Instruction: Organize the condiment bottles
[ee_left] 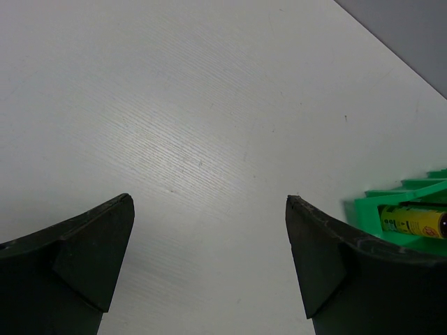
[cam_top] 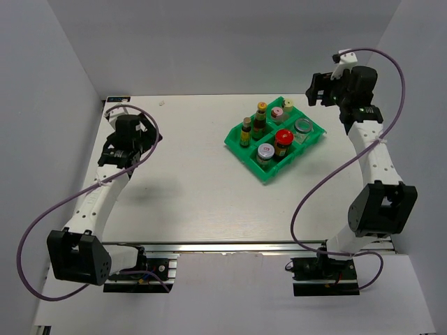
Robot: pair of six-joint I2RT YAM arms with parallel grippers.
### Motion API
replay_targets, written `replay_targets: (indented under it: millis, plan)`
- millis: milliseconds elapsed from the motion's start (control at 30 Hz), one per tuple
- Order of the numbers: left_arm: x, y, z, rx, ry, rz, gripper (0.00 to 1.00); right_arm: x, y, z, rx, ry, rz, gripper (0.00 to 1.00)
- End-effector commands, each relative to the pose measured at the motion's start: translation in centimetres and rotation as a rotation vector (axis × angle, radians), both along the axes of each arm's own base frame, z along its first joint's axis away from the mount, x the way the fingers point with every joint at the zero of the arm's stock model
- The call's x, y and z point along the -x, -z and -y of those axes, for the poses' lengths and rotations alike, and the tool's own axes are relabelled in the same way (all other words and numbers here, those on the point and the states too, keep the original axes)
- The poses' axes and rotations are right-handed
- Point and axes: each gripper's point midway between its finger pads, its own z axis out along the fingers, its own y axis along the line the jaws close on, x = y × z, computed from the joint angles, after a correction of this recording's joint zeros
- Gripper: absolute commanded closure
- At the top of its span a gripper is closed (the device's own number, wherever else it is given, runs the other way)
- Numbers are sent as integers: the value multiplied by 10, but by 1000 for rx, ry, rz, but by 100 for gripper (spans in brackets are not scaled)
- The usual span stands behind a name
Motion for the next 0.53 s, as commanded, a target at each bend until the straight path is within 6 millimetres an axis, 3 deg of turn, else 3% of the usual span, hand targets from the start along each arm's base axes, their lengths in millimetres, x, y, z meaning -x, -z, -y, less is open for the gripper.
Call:
replay_targets:
  millis: [0,100,133,167,200,267,367,500]
  plan:
    - [1,-40,-4,-19,-8,78,2,19,-38,30,-48,206,56,11]
    - [7,-46,-10,-34,-38,94,2,59,-41,53,-127,400,42,11]
    - [7,-49,-13,-37,-50,114,2,73,-9,66,-127,493,-9,11]
    - [11,-50,-13,-36,-48,126,2,93,-17,67,-191,530,32,11]
    - [12,-50,-13,-33,-44,133,2,100,-11,70,-217,557,52,11]
    - [16,-48,-9,-18,-26,140,2,132,19,68,-282,588,27,11]
    - [21,-44,-9,-8,-27,146,2,167,47,67,-369,632,16,11]
    - [28,-40,-11,-7,-33,166,2,191,53,66,-382,633,31,10]
